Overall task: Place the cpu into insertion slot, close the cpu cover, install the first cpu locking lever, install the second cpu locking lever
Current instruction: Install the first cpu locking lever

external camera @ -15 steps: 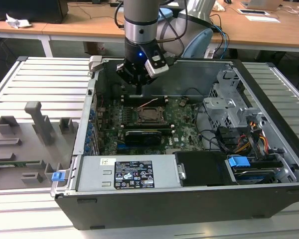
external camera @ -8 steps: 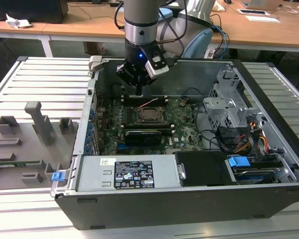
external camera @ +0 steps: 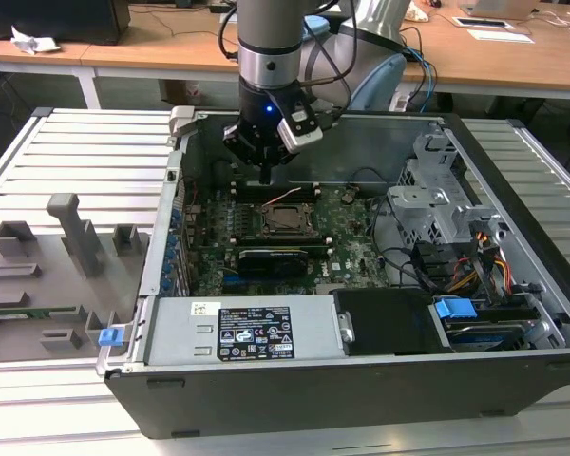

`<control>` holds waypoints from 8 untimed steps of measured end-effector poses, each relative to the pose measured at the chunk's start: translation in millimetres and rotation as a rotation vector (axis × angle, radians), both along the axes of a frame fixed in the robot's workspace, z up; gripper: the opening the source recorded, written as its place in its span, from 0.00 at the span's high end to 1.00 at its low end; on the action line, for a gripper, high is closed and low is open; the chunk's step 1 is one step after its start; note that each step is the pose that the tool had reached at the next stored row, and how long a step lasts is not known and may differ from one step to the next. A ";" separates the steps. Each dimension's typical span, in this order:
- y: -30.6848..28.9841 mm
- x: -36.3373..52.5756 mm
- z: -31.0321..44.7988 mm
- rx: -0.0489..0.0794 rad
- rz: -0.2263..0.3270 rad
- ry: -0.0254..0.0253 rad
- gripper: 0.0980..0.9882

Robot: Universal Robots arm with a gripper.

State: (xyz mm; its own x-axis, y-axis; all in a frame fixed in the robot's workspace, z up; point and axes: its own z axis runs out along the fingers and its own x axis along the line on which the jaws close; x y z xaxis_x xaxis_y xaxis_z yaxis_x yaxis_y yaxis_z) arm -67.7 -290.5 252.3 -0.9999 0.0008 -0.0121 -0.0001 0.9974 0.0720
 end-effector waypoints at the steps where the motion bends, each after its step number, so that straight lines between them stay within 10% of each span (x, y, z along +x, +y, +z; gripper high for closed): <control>1: 0.0 0.9 -0.9 0.000 0.006 0.0000 0.99; 8: -0.3 1.9 -3.2 0.000 0.052 0.0000 0.99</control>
State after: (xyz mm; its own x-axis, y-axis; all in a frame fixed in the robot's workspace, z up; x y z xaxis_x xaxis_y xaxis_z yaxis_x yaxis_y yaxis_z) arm -65.9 -290.8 249.1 -0.9986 -0.0515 -0.0121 -0.0522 0.9960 0.0722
